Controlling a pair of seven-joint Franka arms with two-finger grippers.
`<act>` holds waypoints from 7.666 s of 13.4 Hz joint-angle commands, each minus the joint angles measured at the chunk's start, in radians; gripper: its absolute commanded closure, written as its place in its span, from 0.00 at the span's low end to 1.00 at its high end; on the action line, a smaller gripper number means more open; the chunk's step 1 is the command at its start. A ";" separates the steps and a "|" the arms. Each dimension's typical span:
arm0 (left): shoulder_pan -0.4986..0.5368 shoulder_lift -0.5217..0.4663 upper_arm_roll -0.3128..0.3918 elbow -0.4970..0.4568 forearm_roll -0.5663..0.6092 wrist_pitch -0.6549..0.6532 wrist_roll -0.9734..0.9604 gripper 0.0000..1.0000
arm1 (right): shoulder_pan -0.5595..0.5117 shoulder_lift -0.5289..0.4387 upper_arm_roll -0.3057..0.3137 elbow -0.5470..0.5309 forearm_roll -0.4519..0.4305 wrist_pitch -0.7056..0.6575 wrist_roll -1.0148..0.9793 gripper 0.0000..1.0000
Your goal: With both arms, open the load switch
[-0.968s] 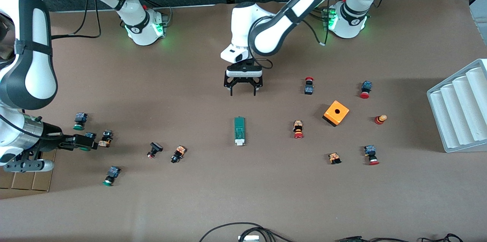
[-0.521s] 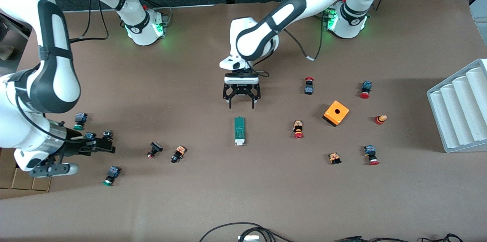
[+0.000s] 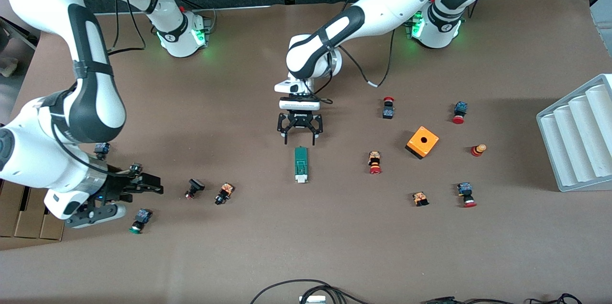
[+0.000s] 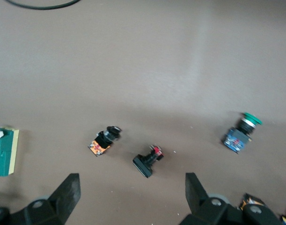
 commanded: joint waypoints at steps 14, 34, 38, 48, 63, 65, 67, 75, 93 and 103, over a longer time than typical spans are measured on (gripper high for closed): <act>-0.052 0.171 0.016 0.128 0.180 -0.179 -0.103 0.42 | 0.218 0.117 -0.001 0.020 0.023 0.129 -0.696 0.00; -0.060 0.234 0.016 0.122 0.250 -0.256 -0.154 0.44 | 0.538 0.404 -0.093 0.146 0.008 0.424 -0.696 0.00; -0.060 0.235 0.016 0.124 0.255 -0.256 -0.154 0.44 | 0.574 0.424 -0.107 0.147 0.009 0.463 -0.676 0.00; -0.060 0.249 0.016 0.122 0.277 -0.285 -0.186 0.46 | 0.670 0.467 -0.161 0.176 0.012 0.511 -0.572 0.00; -0.058 0.249 0.017 0.125 0.275 -0.285 -0.183 0.50 | 0.686 0.461 -0.163 0.156 0.020 0.421 -0.585 0.00; -0.058 0.248 0.025 0.125 0.275 -0.285 -0.183 0.50 | 0.684 0.453 -0.161 0.156 0.020 0.395 -0.587 0.00; -0.058 0.246 0.026 0.124 0.275 -0.285 -0.183 0.50 | 0.684 0.450 -0.159 0.156 0.021 0.390 -0.585 0.00; -0.058 0.248 0.026 0.122 0.275 -0.285 -0.184 0.50 | 0.687 0.450 -0.153 0.158 0.046 0.396 -0.584 0.07; -0.058 0.248 0.026 0.124 0.275 -0.285 -0.184 0.49 | 0.697 0.452 -0.156 0.156 0.069 0.398 -0.579 0.35; -0.058 0.248 0.026 0.124 0.275 -0.285 -0.184 0.49 | 0.697 0.453 -0.161 0.150 0.069 0.394 -0.585 0.41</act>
